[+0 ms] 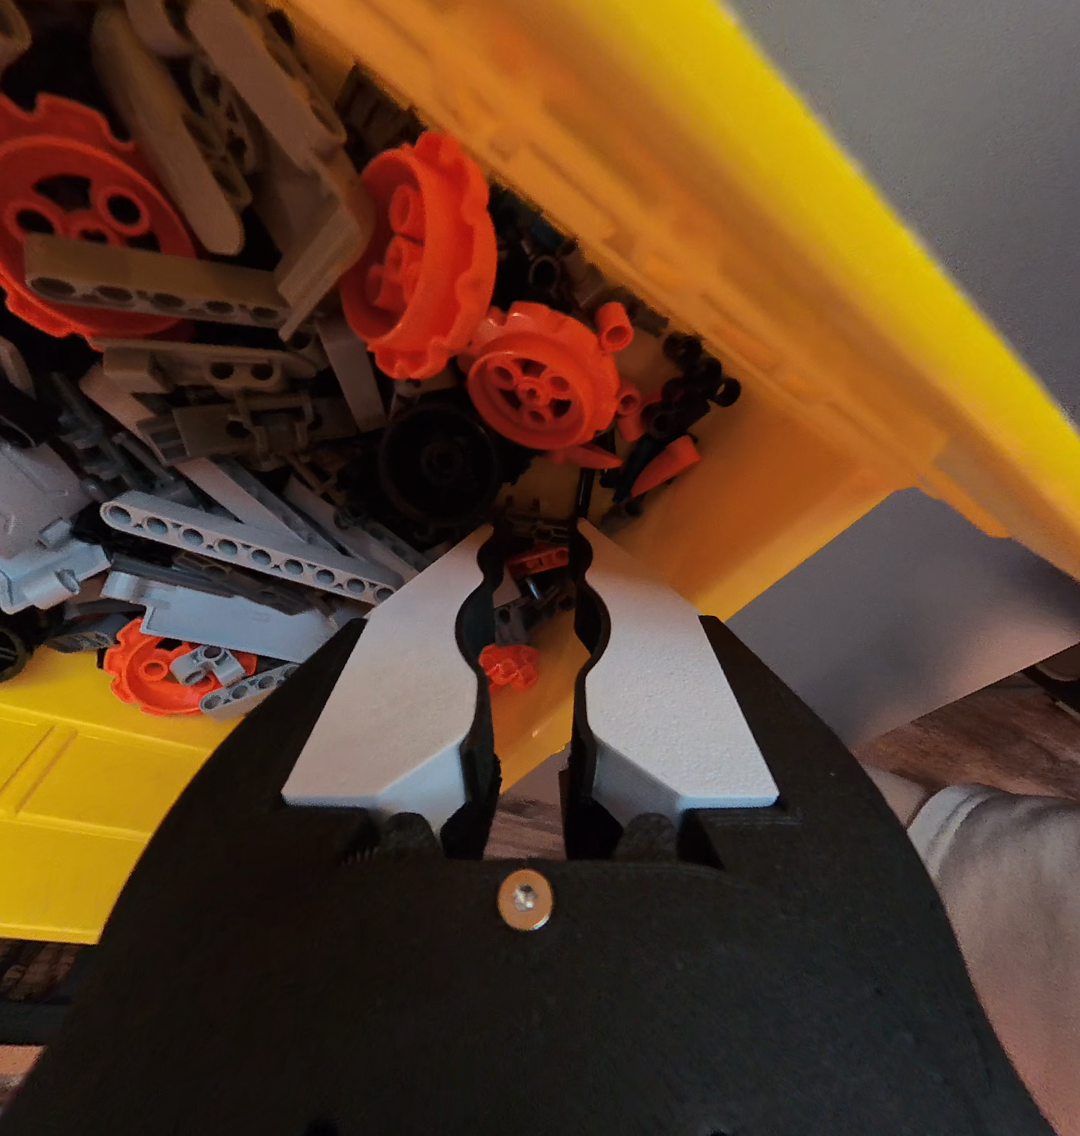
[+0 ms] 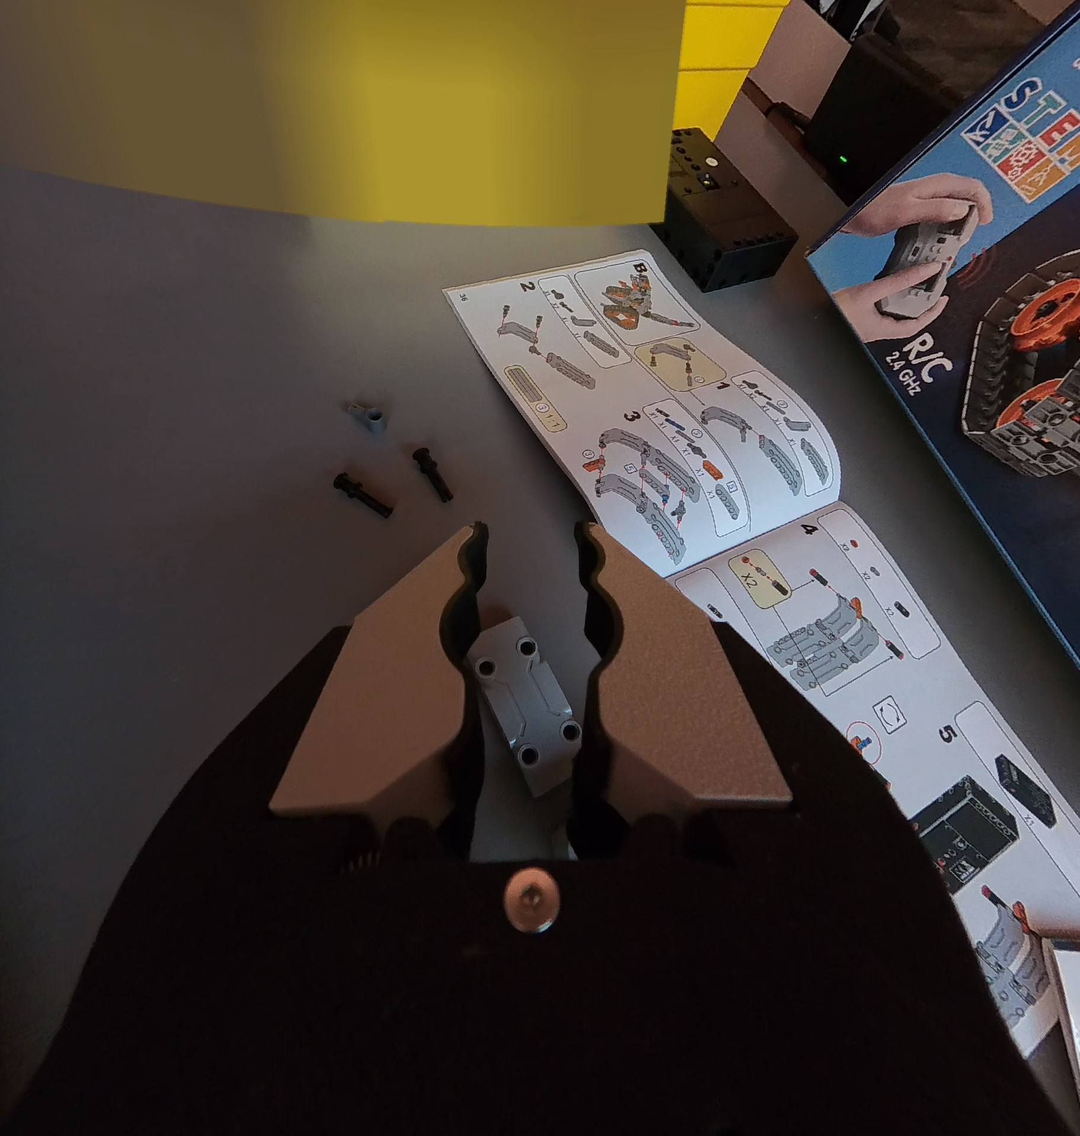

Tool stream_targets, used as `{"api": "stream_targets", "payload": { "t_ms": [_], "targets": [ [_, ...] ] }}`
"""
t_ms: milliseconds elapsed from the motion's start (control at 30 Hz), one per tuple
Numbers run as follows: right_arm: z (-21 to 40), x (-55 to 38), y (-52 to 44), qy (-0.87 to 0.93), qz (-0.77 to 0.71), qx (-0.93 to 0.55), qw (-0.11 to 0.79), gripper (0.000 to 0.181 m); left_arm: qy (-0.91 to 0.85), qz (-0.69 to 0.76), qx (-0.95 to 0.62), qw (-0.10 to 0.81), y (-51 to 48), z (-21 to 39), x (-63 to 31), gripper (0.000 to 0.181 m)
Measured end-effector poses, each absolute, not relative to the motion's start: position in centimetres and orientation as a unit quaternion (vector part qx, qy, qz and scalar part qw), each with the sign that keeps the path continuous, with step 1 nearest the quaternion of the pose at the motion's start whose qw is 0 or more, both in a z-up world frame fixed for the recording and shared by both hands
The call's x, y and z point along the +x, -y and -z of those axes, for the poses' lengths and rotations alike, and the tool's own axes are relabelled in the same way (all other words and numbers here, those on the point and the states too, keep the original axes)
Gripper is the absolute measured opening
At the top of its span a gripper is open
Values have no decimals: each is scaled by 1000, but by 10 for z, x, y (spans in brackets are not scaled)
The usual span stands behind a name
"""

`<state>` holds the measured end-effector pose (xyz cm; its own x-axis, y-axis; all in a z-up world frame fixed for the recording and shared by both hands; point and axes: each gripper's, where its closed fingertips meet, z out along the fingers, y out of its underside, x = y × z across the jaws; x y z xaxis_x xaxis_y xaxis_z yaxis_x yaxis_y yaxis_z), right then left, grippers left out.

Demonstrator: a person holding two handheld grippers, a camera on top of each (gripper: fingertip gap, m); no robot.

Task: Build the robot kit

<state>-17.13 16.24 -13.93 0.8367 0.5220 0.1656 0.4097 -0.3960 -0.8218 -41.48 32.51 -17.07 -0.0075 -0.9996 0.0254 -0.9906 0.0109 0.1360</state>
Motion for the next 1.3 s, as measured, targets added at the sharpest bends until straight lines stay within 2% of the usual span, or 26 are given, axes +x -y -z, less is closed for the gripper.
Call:
{"api": "stream_targets", "payload": {
  "t_ms": [500, 600, 833, 1133, 1300],
  "targets": [
    [139, -172, -161, 282, -58, -833, 473, 28, 732, 33, 679, 47, -318, 171, -407, 18],
    [139, -172, -161, 284, -58, -833, 472, 28, 713, 48, 698, 45, -330, 171, -413, 24],
    [140, -172, -161, 284, -58, -833, 471, 28, 727, 2, 687, 15, -324, 158, -401, 16],
    [140, -172, -161, 285, -59, -833, 470, 28, 754, 21, 655, 49, -319, 171, -409, 10],
    [141, -173, -160, 287, -59, -834, 467, 28, 757, 9, 651, 56, -313, 171, -408, 13]
  ]
}}
